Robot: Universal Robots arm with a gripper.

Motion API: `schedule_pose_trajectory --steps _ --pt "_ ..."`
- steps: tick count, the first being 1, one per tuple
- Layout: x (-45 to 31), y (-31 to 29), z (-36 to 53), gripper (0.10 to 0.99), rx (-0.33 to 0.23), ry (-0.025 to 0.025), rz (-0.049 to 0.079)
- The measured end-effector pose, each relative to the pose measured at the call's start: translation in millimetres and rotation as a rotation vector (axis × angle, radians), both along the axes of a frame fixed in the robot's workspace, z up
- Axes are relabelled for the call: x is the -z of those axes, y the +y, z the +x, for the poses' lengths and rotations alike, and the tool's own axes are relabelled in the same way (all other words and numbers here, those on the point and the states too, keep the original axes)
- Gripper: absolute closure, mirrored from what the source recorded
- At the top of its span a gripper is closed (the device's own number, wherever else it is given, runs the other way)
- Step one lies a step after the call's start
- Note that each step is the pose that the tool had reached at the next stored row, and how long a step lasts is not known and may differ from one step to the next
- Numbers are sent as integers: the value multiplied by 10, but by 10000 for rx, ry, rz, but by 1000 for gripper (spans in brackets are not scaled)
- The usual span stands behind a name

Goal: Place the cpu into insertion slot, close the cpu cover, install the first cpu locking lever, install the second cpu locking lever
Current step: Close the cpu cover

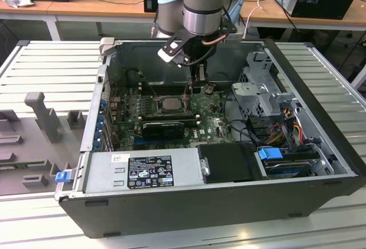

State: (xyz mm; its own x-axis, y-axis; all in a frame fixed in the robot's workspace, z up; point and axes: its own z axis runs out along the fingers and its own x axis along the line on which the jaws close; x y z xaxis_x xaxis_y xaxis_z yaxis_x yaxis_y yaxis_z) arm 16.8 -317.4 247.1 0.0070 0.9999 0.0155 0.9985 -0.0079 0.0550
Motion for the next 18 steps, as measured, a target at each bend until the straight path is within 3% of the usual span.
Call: schedule_pose_trajectory --steps 18 --pt "0 0 -97 980 1 0 1"
